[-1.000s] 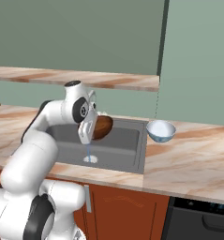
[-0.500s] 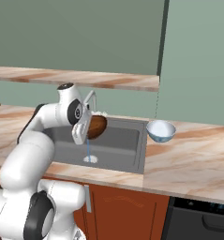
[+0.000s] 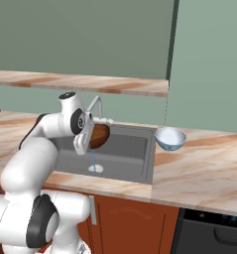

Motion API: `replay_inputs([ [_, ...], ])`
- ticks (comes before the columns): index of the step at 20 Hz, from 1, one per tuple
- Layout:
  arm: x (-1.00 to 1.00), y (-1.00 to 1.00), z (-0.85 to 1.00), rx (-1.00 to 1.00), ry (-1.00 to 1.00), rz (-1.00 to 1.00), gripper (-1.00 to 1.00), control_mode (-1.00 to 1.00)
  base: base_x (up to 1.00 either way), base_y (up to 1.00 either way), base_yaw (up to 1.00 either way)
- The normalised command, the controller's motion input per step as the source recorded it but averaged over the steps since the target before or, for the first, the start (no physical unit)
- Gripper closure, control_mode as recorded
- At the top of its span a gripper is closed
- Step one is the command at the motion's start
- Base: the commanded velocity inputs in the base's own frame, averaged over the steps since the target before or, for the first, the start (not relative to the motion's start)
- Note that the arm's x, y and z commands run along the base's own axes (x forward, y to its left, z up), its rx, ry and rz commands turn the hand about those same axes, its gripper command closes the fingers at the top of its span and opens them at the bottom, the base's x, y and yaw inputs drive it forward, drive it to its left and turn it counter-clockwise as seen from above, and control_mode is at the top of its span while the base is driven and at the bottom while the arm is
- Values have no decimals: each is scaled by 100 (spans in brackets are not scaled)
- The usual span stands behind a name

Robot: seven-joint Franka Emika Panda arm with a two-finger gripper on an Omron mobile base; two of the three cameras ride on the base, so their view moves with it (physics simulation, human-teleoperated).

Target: Rinse each bowl for a few seconds and place them down in the sink or on the counter.

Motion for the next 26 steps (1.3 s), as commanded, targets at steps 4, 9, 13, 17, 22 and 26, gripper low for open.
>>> replay_inputs([
  [4,22,18,-22,2,0,0,100,-100,0,0,0],
  [9,23,18,-22,2,0,0,100,-100,0,0,0],
  [13,36,13,-20,0,0,-1,100,-100,0,0,0],
  [17,38,4,-17,0,0,-1,100,-100,0,0,0],
  [22,36,0,-14,1,1,-1,100,-100,0,0,0],
  [26,32,0,-13,2,1,0,100,-100,0,0,0],
])
